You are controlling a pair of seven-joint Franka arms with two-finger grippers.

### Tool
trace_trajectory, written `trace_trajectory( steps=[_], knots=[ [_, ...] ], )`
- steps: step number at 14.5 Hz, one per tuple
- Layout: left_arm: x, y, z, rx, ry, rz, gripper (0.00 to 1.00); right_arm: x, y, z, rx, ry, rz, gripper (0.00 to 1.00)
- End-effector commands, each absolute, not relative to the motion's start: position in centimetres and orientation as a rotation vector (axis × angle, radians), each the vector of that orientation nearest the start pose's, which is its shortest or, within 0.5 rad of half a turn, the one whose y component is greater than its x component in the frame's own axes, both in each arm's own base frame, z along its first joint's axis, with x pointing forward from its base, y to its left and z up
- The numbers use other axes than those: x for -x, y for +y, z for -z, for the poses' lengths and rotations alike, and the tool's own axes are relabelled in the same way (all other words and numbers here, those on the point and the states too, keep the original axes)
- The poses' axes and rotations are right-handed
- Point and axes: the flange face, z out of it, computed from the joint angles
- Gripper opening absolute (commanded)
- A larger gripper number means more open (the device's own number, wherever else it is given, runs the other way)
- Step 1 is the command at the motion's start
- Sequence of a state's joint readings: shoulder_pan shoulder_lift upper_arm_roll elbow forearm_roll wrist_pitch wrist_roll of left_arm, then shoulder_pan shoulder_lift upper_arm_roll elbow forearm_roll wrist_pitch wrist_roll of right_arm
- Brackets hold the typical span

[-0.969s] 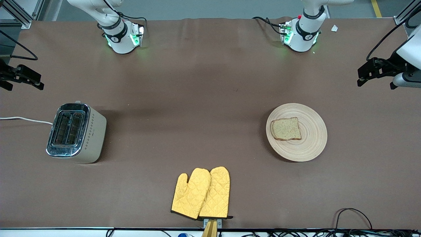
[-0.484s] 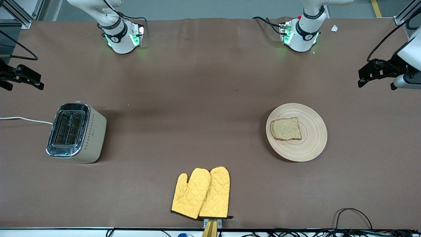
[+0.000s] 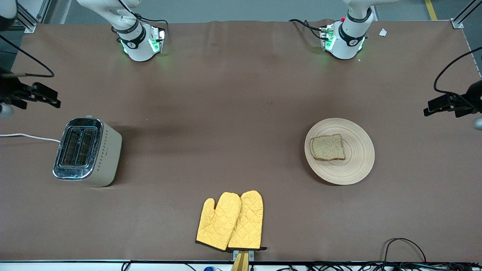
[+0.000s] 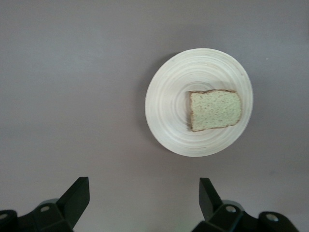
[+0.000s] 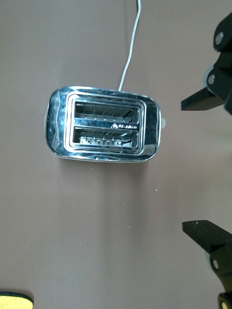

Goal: Move plate and put bread in toaster
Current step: 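Move the left gripper to the plate while the right gripper nears the toaster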

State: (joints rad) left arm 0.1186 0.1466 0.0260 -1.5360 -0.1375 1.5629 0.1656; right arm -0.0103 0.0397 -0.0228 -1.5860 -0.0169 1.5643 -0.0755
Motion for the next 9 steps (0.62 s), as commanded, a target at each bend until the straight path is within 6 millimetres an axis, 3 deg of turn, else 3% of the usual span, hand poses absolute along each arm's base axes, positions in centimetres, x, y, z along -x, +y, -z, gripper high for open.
trace_trajectory(
  steps=[1,6,9],
  knots=[
    [-60.9,10.7,-49.9,3.461,-0.001,-0.269,1.0,-56.1,-1.5,-58.4,3.138,-0.058,-0.108,1.0],
    [-63.2,13.2,-37.2,3.712,0.101,-0.429,1.0,-56.5,-0.7,-58.0,3.138,-0.079,-0.094,1.0],
    [-63.7,14.3,-29.1,3.813,0.217,-0.463,1.0,-58.1,0.6,-52.5,2.972,0.019,-0.209,1.0]
  ],
)
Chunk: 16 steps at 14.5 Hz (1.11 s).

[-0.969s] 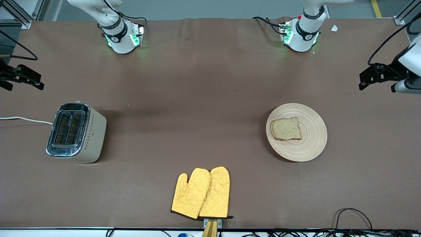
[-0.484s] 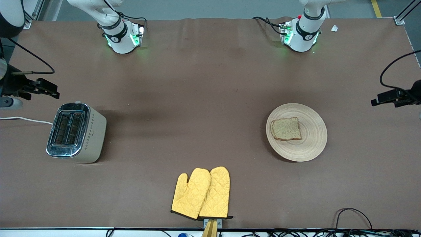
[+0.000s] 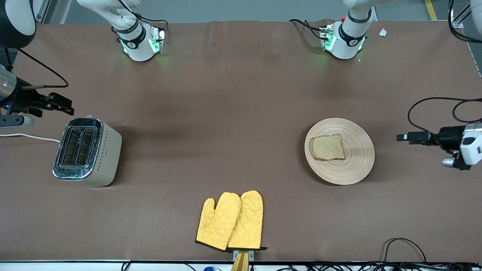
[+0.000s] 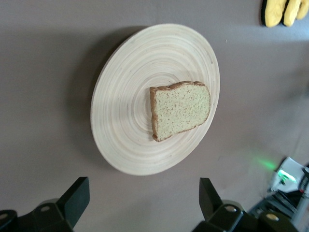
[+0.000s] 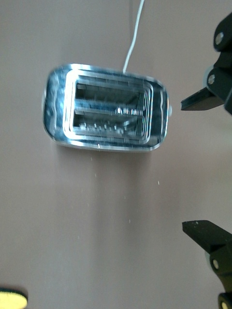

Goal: Move plate and put bread in toaster
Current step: 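Move the left gripper to the plate while the right gripper nears the toaster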

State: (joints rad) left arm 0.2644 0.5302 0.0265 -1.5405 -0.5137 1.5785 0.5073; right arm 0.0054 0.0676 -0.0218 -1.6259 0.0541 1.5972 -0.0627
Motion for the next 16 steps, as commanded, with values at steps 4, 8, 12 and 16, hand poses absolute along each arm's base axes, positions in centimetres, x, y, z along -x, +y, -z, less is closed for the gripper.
trace_trajectory(
  steps=[4,8,12,16],
  knots=[
    [-63.7,14.9,-20.7,-2.327,-0.226,0.218,1.0,-60.6,4.8,-45.1,2.843,0.239,-0.294,1.0],
    [-63.5,13.8,-16.5,-2.241,-0.22,0.174,0.98,-60.7,6.8,-38.2,2.596,0.382,-0.343,1.0],
    [-63.4,12.6,-15.0,-2.206,-0.281,0.162,0.5,-59.6,12.5,-34.3,2.58,0.288,-0.279,1.0],
    [-62.9,12.9,-13.7,-2.168,-0.414,0.1,0.28,-57.7,17.0,-32.4,2.616,0.226,-0.146,1.0]
  ],
)
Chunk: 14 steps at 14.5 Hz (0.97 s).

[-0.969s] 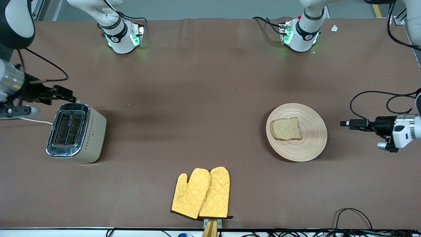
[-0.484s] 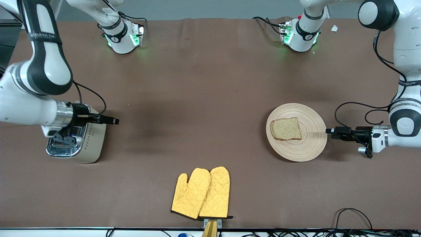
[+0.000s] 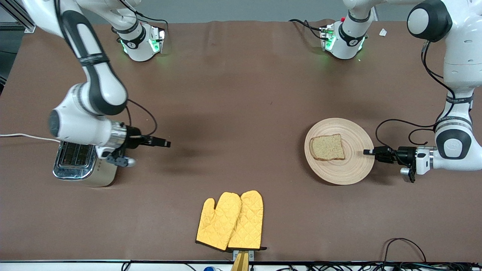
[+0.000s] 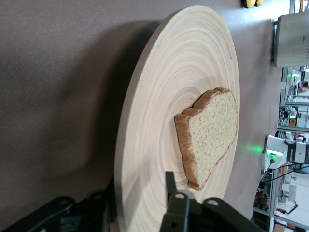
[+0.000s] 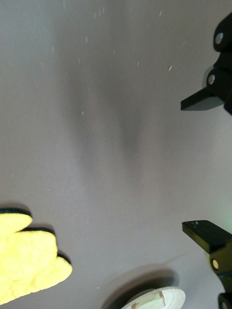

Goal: Move plate and put bread in toaster
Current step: 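Slide the wooden plate toward the toaster with the left gripper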

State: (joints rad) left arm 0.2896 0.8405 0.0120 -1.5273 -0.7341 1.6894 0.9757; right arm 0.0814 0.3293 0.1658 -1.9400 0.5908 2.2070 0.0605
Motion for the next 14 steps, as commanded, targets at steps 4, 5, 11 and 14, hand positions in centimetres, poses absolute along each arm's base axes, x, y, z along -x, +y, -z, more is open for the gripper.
trace_trajectory(
  steps=[4,5,11,14],
  knots=[
    [-63.3,12.0,-14.0,-2.135,-0.515,0.046,0.0,-57.7,17.1,-32.5,2.618,0.211,-0.144,1.0],
    [-63.8,10.3,-14.7,-2.109,-0.522,0.04,0.0,-57.7,17.1,-32.5,2.618,0.209,-0.145,1.0],
    [-66.8,-7.2,-17.9,-2.014,-0.397,0.114,0.0,-57.5,17.2,-31.9,2.628,0.2,-0.163,1.0],
    [-67.0,-19.6,-18.0,-2.063,-0.259,0.081,0.0,-57.7,17.2,-31.9,2.63,0.2,-0.156,1.0]
  ],
)
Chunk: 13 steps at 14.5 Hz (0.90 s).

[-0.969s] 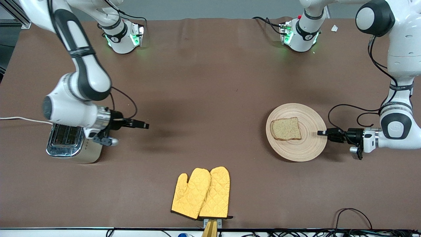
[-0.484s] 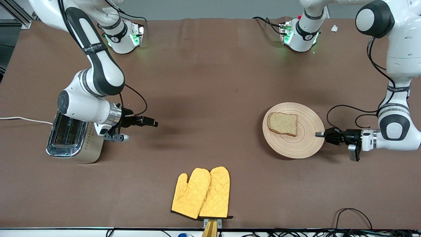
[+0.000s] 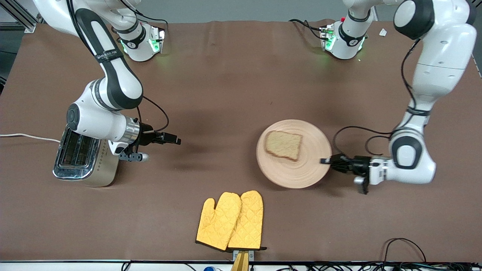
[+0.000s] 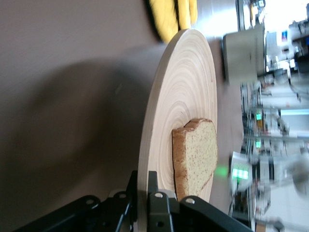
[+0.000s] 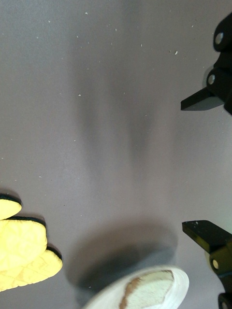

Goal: Move plate and put bread in toaster
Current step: 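Slide the wooden plate toward the toaster with the left gripper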

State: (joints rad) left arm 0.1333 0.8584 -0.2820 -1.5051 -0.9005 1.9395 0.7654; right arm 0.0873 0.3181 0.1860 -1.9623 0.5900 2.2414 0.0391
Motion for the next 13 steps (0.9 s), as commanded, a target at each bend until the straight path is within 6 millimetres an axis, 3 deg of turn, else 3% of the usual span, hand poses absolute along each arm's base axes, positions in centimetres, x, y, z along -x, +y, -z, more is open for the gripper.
trace_trajectory(
  steps=[1,3,5,11,13],
  knots=[
    [-66.1,-24.3,-17.7,-2.07,-0.211,0.084,0.0,-57.6,17.2,-31.7,2.631,0.201,-0.16,1.0],
    [-64.4,-31.9,-17.3,-2.102,-0.147,0.093,0.0,-57.8,16.5,-31.6,2.63,0.215,-0.157,1.0],
    [-63.2,-37.5,-17.2,-2.11,-0.116,0.135,0.0,-58.3,14.7,-31.7,2.626,0.238,-0.149,1.0],
    [-58.3,-46.2,-16.4,-2.052,-0.108,0.162,0.01,-57.4,14.1,-30.2,2.653,0.223,-0.176,1.0],
    [-56.9,-47.9,-15.8,-2.06,-0.108,0.157,0.03,-55.9,15.2,-28.8,2.692,0.189,-0.212,1.0]
  ],
)
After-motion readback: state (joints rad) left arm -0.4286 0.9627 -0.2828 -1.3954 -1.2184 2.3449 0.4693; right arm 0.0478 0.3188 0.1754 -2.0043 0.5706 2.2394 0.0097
